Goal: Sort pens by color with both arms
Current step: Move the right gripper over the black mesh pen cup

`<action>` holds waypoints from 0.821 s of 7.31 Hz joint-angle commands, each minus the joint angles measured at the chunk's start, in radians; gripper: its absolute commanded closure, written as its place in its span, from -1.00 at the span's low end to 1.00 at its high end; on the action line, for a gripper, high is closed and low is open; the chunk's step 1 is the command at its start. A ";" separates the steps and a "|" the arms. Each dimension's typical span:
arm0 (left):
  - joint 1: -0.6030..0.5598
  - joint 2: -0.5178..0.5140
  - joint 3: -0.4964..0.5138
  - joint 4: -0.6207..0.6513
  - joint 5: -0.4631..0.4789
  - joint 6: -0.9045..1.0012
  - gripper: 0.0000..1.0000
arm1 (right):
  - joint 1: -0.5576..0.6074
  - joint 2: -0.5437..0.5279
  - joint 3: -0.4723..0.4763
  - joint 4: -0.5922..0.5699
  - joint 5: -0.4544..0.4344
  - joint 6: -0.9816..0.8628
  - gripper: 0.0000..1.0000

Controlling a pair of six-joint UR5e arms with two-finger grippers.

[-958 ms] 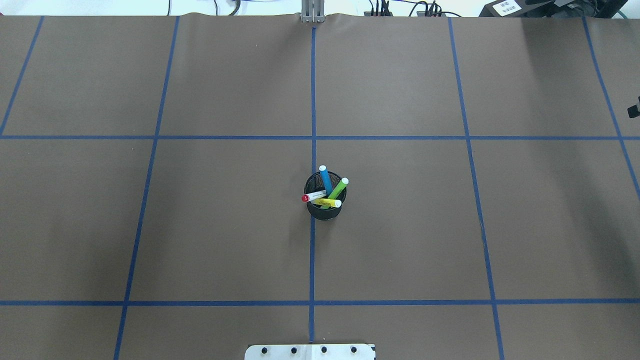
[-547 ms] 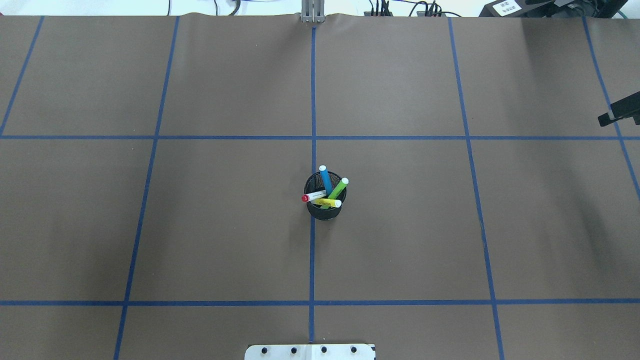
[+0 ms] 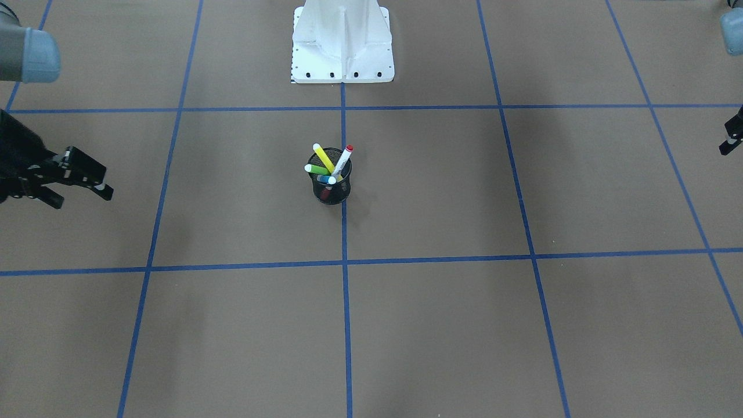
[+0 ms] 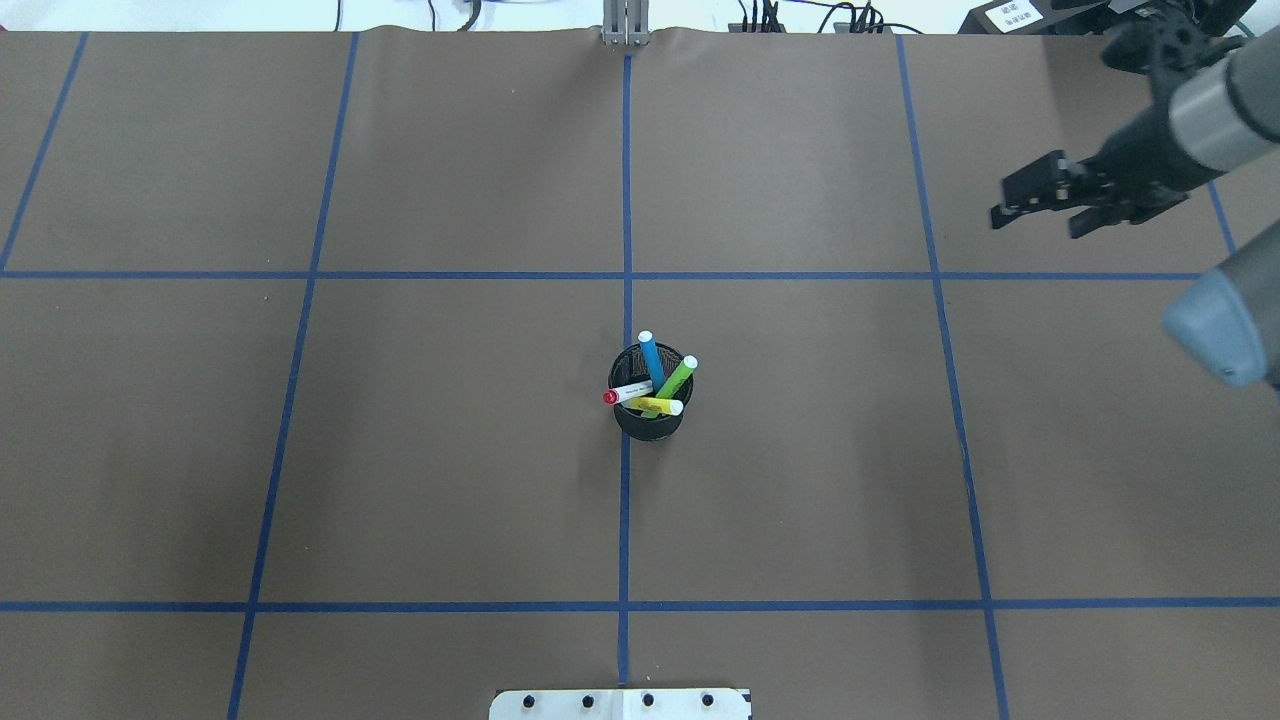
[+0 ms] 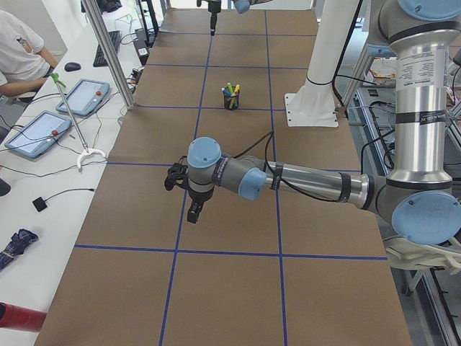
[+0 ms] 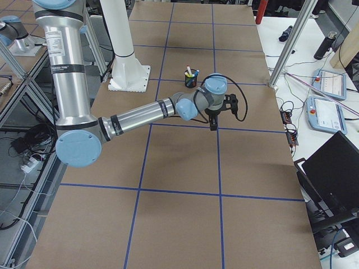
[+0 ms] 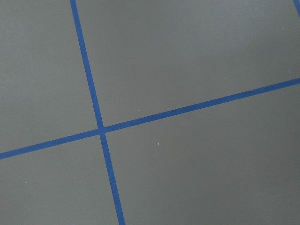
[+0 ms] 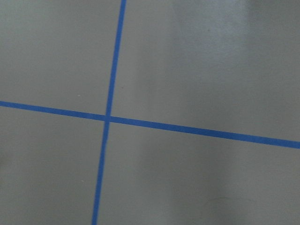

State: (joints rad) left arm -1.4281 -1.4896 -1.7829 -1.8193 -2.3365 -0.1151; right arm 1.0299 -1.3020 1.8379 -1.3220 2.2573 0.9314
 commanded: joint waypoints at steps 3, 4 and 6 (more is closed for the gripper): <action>0.000 0.000 0.007 0.000 0.000 0.000 -1.00 | -0.280 0.264 0.030 -0.146 -0.317 0.435 -0.98; 0.000 0.002 0.007 0.000 0.000 0.000 -1.00 | -0.306 0.385 0.029 -0.330 -0.350 0.435 -0.99; 0.000 0.002 0.025 0.000 0.000 0.003 -1.00 | -0.352 0.470 0.005 -0.419 -0.363 0.431 -0.99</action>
State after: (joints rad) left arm -1.4282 -1.4889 -1.7682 -1.8193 -2.3363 -0.1137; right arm 0.7096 -0.8895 1.8576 -1.6825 1.9082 1.3635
